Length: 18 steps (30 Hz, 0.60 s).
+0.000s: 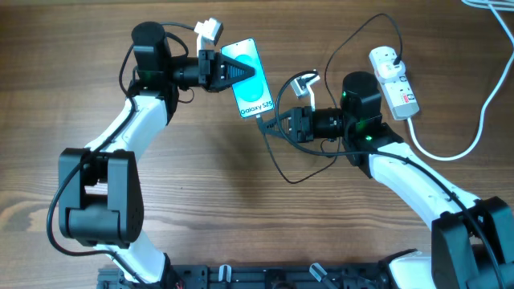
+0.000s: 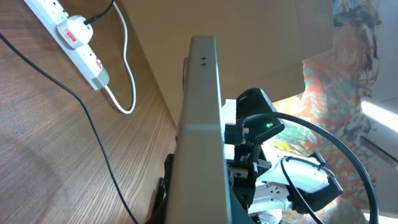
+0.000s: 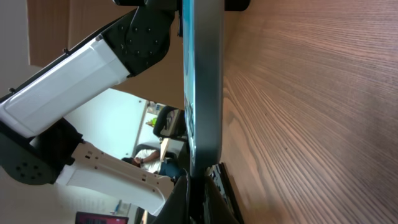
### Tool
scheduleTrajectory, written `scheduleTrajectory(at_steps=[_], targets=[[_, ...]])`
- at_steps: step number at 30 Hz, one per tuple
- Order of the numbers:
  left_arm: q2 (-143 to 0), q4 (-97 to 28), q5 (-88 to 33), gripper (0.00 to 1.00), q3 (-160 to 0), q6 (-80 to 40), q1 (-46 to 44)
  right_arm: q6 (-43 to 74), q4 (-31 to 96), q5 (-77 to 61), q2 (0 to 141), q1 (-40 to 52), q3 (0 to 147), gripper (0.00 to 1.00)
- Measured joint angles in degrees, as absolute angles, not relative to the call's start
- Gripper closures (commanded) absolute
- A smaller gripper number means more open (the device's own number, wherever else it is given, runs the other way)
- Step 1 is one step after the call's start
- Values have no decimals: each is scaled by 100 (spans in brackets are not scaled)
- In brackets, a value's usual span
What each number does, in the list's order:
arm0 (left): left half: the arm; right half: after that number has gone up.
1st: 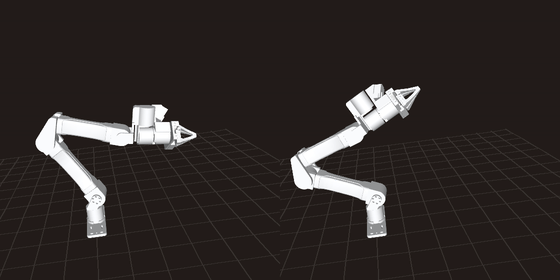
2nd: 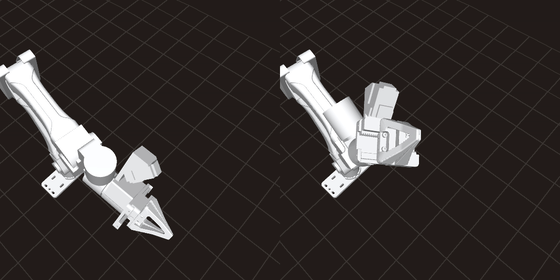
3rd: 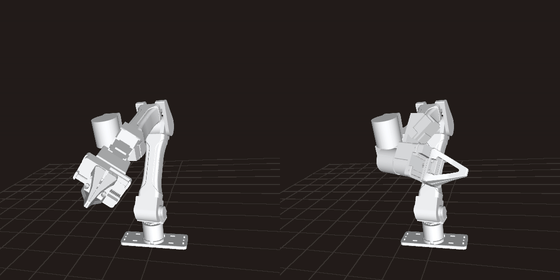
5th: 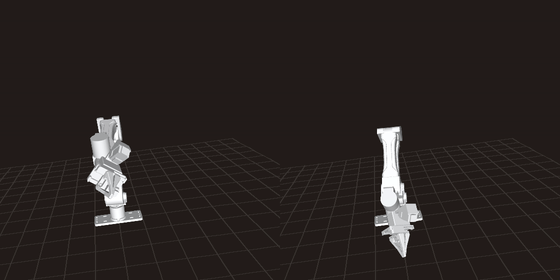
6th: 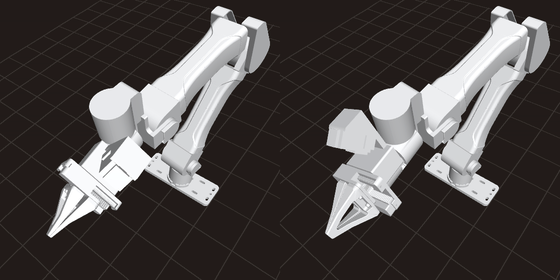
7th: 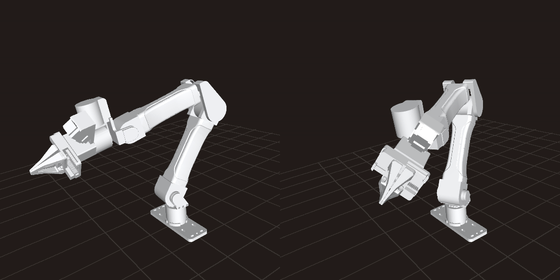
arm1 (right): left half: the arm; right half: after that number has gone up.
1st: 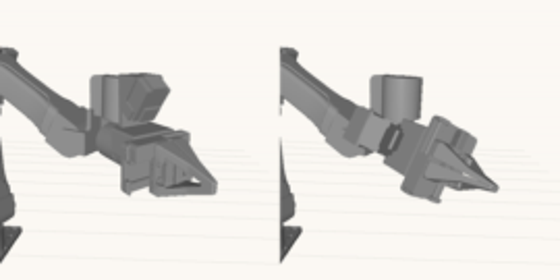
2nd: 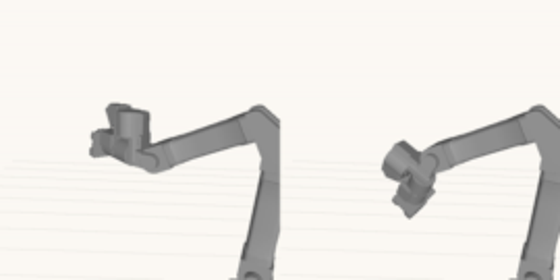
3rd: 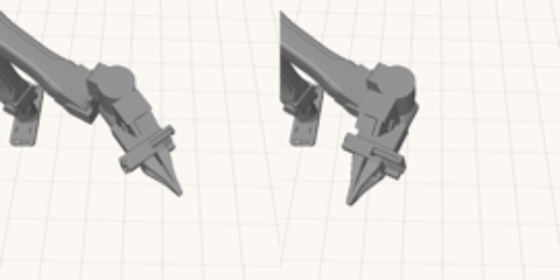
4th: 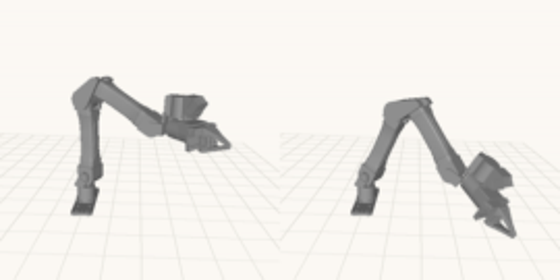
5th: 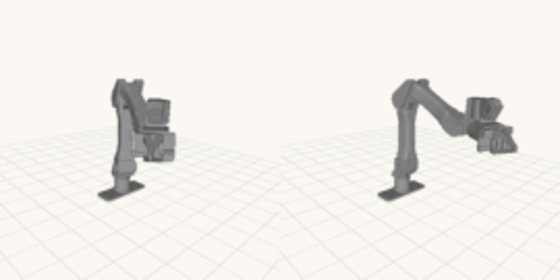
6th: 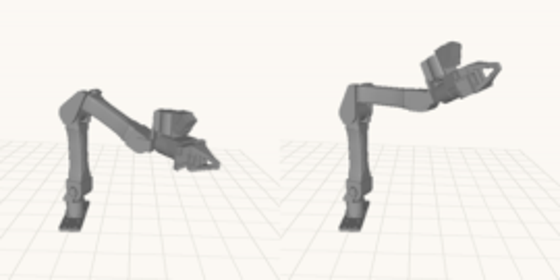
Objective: Plug charger to phone and switch on socket
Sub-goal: 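Align the plug with the phone port held by the left gripper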
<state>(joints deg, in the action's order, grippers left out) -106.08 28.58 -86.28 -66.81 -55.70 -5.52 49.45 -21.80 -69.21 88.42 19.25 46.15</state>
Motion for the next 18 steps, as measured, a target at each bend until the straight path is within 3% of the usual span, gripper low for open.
scheduleTrajectory(at_steps=[18], targets=[[-10608, 2867, -8624, 96, -6681, -5629, -548, 5096, -2364, -7024, 8868, 1822, 4609, 96]])
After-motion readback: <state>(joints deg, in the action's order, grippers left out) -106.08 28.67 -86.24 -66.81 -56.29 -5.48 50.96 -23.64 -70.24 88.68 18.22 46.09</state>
